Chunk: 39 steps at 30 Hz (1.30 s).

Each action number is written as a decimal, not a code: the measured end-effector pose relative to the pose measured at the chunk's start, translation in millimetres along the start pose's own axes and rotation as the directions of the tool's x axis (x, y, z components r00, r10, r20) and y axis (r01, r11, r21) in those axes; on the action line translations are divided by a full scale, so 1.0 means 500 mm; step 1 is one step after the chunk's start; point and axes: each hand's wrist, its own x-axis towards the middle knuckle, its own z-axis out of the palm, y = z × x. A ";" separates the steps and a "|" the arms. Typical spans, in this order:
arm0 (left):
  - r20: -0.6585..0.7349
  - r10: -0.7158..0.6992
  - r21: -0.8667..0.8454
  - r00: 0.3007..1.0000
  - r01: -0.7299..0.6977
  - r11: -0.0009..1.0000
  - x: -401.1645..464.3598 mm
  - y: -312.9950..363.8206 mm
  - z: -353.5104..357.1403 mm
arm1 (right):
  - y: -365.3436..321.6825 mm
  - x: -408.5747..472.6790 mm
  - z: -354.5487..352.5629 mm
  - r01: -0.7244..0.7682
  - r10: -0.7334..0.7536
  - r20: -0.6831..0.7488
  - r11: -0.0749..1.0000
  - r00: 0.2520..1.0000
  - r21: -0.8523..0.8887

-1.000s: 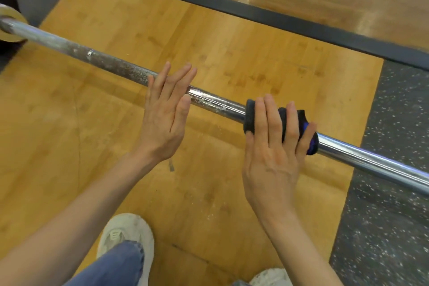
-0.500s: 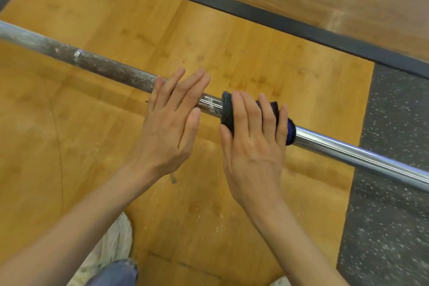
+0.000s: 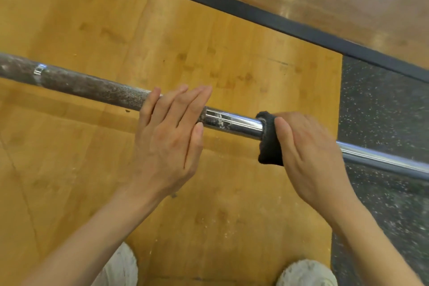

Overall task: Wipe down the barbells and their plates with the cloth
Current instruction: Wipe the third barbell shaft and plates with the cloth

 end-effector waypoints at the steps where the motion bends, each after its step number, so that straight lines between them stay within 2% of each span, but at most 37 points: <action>1: -0.005 0.000 -0.009 1.000 0.000 1.000 -0.001 0.000 -0.001 | 0.000 0.003 -0.007 -0.044 0.043 0.029 0.999 0.999 0.023; 3: -0.006 0.003 -0.020 1.000 -0.003 1.000 -0.002 0.000 -0.002 | -0.034 0.028 0.002 -0.072 0.066 0.118 0.997 0.991 0.042; 7: -0.005 0.015 -0.033 1.000 -0.015 0.999 -0.009 -0.003 -0.004 | -0.095 0.053 0.016 0.005 -0.020 0.188 0.997 0.982 0.080; 9: -0.004 0.015 -0.051 1.000 -0.015 0.999 -0.014 -0.002 -0.005 | -0.065 0.032 -0.001 -0.074 0.041 0.224 0.987 0.974 0.144; 11: -0.001 0.004 -0.073 1.000 -0.004 0.997 -0.019 0.000 -0.007 | -0.035 0.012 -0.028 -0.173 0.139 0.254 0.978 0.957 0.115; 13: 0.002 -0.003 -0.076 1.000 0.003 0.997 -0.021 0.002 -0.009 | -0.040 0.027 -0.034 -0.214 0.177 0.330 0.974 0.927 0.080; 16: 0.014 0.005 -0.060 1.000 -0.004 0.998 -0.027 0.000 -0.009 | -0.080 0.073 -0.013 -0.180 0.104 0.437 0.974 0.893 0.136; 18: 0.009 0.016 -0.055 1.000 -0.015 0.998 -0.029 -0.001 -0.011 | -0.089 0.078 -0.008 -0.131 0.033 0.447 0.973 0.894 0.190; 21: 0.005 0.026 -0.068 1.000 -0.026 0.997 -0.033 -0.003 -0.011 | -0.040 0.029 -0.021 -0.072 0.041 0.321 0.994 0.946 0.084; 24: 0.011 0.041 -0.070 0.999 -0.040 0.997 -0.035 -0.006 -0.014 | -0.028 -0.001 -0.017 -0.146 0.152 0.118 0.988 0.981 -0.057; 28: 0.026 0.052 -0.067 0.998 -0.050 0.997 -0.031 -0.008 -0.019 | -0.120 0.011 0.043 -0.047 0.043 -0.081 0.998 0.996 -0.047; 30: 0.032 0.054 -0.064 0.998 -0.052 0.997 -0.029 -0.008 -0.021 | -0.110 -0.013 0.045 -0.016 0.017 -0.041 1.000 0.999 0.018; 32: 0.018 0.052 -0.064 0.998 -0.051 0.997 -0.027 -0.007 -0.022 | -0.060 -0.056 0.041 -0.003 0.003 -0.028 1.000 1.000 -0.009; 34: 0.006 0.046 -0.057 0.999 -0.045 0.997 -0.026 -0.007 -0.018 | -0.031 -0.089 0.049 -0.054 0.043 -0.118 0.995 0.992 -0.088; 37: -0.002 0.049 -0.028 0.999 -0.049 0.998 -0.021 -0.010 -0.011 | -0.079 -0.066 0.106 -0.130 0.117 -0.272 0.991 0.955 -0.031; 39: 0.007 0.055 -0.012 0.998 -0.055 0.998 -0.017 -0.012 -0.009 | -0.105 -0.050 0.134 -0.065 0.050 -0.311 0.997 0.949 -0.041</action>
